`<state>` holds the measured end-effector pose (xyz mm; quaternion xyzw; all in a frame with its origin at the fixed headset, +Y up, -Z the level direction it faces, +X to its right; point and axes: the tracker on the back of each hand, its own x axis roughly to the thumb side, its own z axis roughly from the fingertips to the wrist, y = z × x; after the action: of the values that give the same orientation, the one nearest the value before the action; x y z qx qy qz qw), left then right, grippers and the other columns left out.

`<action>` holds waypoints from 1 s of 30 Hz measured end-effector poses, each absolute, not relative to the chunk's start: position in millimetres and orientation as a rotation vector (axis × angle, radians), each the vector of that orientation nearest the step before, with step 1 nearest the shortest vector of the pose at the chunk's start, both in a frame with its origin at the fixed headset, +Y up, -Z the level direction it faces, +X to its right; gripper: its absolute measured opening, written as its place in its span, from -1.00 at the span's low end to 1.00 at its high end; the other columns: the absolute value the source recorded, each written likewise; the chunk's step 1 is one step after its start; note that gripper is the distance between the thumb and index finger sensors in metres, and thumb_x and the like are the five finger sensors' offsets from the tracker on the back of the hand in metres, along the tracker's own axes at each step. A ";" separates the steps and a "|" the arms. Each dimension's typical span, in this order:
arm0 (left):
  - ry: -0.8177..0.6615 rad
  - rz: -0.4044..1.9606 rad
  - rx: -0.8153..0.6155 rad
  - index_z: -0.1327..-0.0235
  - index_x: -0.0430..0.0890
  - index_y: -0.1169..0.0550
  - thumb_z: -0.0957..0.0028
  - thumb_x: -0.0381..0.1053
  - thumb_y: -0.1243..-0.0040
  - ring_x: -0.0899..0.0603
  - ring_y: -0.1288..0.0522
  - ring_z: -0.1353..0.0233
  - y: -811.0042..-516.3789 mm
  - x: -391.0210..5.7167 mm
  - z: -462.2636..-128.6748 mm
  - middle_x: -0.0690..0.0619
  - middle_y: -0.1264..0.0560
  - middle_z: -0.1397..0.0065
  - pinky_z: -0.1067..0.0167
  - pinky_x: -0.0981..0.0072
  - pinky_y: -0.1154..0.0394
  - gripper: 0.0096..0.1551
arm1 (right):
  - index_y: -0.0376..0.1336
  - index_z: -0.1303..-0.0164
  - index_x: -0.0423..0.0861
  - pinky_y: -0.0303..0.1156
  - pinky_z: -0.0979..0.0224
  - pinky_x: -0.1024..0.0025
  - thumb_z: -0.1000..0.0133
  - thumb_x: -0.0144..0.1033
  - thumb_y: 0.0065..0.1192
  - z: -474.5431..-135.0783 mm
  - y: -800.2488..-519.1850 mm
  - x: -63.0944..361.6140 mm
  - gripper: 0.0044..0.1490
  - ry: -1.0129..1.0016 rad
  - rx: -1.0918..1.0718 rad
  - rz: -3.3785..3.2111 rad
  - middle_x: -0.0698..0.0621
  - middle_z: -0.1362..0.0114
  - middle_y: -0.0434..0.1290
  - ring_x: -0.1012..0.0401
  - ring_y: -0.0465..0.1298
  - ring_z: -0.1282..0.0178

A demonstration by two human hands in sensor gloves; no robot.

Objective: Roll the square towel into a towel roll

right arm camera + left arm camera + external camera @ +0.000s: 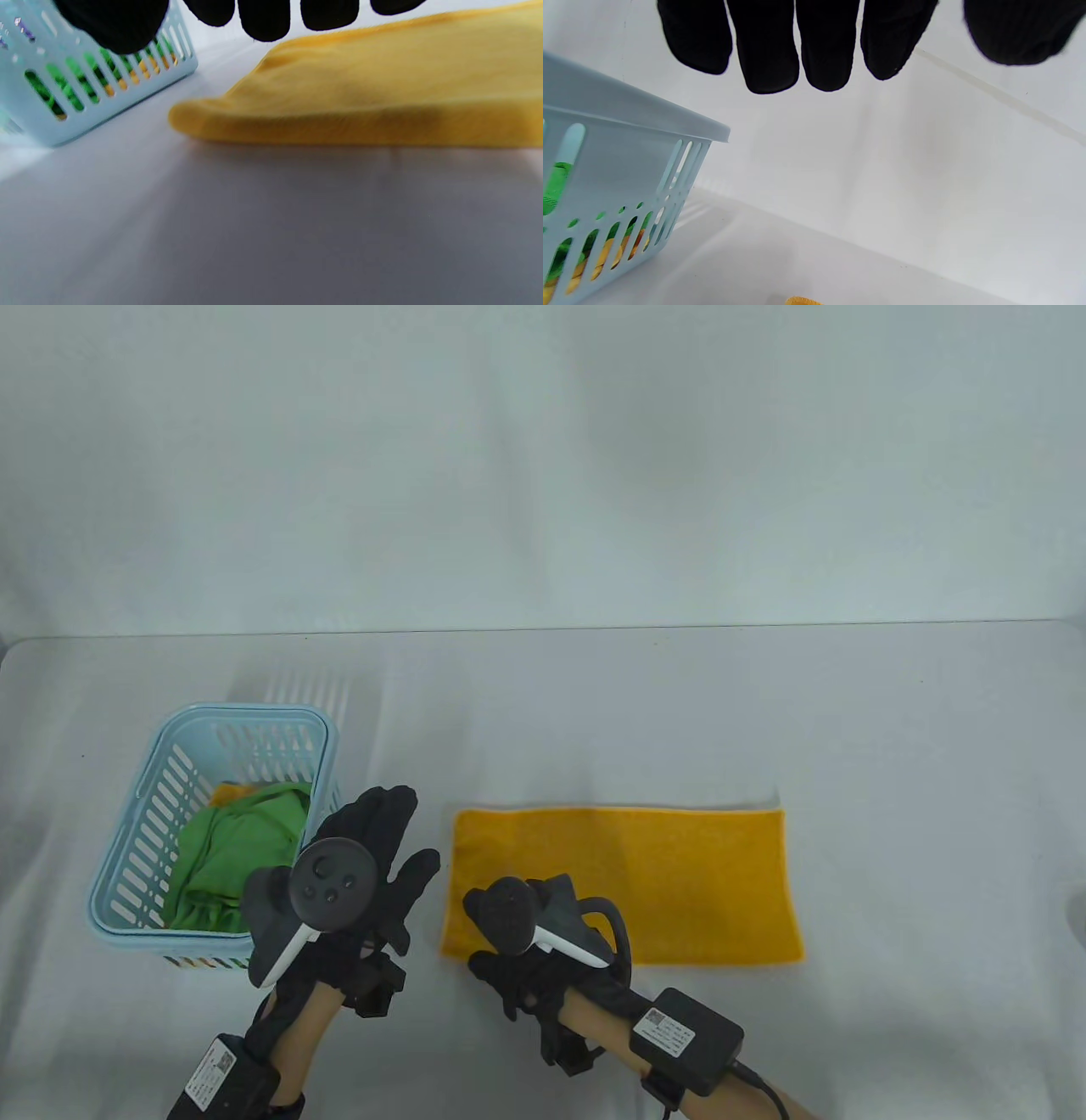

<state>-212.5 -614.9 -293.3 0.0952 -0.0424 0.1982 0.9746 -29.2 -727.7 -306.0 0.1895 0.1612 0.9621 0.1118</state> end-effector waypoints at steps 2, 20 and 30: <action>-0.088 0.400 0.194 -0.53 0.16 -0.33 0.19 0.36 -0.14 -0.32 -0.39 -0.58 -615.2 -212.2 -293.4 0.01 -0.33 -0.63 -0.44 -0.27 -0.32 -0.09 | 0.01 -0.43 0.23 0.17 -0.55 -0.13 0.13 0.19 0.16 -307.2 -733.2 -38.7 -0.11 0.502 0.581 2.829 0.17 -0.59 0.18 -0.02 0.19 -0.64; -0.100 0.377 0.173 -0.52 0.14 -0.33 0.19 0.36 -0.14 -0.32 -0.40 -0.57 -619.4 -207.9 -294.7 0.01 -0.34 -0.62 -0.43 -0.26 -0.33 -0.09 | 0.18 -0.17 0.24 0.25 -0.46 -0.02 0.18 0.14 0.28 -333.7 -761.1 -78.3 -0.31 0.504 0.460 3.005 0.20 -0.28 0.30 0.11 0.32 -0.29; -0.103 0.378 0.168 -0.52 0.14 -0.33 0.19 0.35 -0.14 -0.32 -0.40 -0.57 -619.7 -207.0 -294.8 0.01 -0.35 -0.62 -0.43 -0.26 -0.33 -0.09 | 0.35 -0.05 0.21 0.31 -0.41 -0.02 0.11 0.00 0.23 -344.2 -753.8 -65.0 -0.50 0.499 0.380 2.828 0.19 -0.20 0.44 0.10 0.42 -0.23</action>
<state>-207.0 -619.7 -294.8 0.0836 -0.0512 0.1874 0.9774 -65.0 -753.8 -344.2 0.1303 0.1710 0.9689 0.1224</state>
